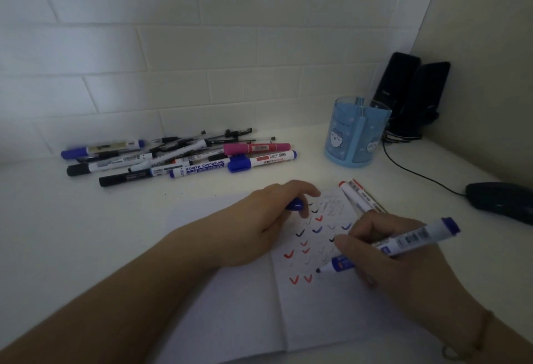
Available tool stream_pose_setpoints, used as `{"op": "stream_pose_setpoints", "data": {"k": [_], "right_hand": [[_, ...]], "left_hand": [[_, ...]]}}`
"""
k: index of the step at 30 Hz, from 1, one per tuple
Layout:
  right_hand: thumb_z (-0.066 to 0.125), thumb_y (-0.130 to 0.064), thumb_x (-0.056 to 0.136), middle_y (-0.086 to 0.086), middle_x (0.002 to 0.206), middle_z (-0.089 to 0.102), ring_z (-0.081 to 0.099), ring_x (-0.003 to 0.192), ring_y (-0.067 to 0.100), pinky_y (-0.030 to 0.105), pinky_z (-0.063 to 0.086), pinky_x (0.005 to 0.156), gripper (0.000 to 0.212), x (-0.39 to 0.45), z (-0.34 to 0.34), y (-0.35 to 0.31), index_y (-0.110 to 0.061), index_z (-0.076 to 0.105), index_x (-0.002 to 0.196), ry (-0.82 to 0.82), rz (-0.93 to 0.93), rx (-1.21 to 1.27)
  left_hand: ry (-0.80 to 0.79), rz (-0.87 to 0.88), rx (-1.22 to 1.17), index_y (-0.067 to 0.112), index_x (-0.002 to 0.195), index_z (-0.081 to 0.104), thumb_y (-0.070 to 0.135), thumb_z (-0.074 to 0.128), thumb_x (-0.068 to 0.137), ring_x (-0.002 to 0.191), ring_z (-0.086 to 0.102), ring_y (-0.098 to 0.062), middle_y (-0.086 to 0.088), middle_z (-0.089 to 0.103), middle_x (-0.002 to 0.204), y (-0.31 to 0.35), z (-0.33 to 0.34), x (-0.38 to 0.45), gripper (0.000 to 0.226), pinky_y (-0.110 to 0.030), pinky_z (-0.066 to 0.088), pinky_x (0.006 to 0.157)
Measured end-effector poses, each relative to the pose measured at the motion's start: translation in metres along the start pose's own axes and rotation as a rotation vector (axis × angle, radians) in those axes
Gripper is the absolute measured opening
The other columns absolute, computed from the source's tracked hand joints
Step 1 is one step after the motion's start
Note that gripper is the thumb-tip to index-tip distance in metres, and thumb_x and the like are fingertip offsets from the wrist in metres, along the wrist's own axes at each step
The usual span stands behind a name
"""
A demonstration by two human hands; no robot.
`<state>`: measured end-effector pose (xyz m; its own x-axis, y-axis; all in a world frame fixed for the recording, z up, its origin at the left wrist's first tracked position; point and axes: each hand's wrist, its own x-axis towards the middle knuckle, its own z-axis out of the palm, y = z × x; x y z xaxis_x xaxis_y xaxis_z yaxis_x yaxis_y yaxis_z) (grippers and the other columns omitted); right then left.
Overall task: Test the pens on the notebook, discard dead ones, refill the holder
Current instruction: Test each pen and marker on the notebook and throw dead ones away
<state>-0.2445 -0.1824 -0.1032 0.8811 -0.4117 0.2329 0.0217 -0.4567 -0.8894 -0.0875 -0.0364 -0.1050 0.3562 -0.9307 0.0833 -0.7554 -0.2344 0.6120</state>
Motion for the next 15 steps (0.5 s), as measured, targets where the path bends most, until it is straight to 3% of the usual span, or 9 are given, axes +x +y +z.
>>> {"op": "stream_pose_setpoints", "data": {"k": [4,9,15], "right_hand": [[0.08,-0.059,0.053,0.012,0.05,0.058,0.051,0.042,0.021,0.026,0.048,0.043,0.047,0.003,-0.01,0.0,-0.018,0.062,0.066,0.105,-0.009,0.269],[0.08,-0.067,0.031,0.017,0.062,0.065,0.061,0.051,0.027,0.031,0.049,0.04,0.063,0.009,-0.016,0.002,-0.017,0.073,0.07,0.06,0.101,0.552],[0.078,-0.064,0.04,0.018,0.062,0.064,0.06,0.051,0.03,0.028,0.047,0.042,0.06,0.008,-0.018,0.003,-0.015,0.072,0.073,0.028,0.082,0.56]], "left_hand": [[0.089,-0.012,-0.226,0.036,0.118,0.048,0.006,0.058,0.092,0.106,0.061,0.004,0.015,0.067,0.117,0.001,-0.002,0.003,0.041,-0.016,0.047,0.096],[0.102,-0.024,-0.5,0.019,0.116,0.064,-0.003,0.066,0.084,0.095,0.071,-0.009,0.002,0.074,0.107,0.003,-0.005,0.002,0.039,-0.023,0.054,0.09],[0.068,0.04,-0.635,0.02,0.116,0.064,-0.004,0.058,0.088,0.092,0.072,-0.019,0.001,0.073,0.109,0.003,-0.006,0.001,0.038,-0.029,0.058,0.081]]}}
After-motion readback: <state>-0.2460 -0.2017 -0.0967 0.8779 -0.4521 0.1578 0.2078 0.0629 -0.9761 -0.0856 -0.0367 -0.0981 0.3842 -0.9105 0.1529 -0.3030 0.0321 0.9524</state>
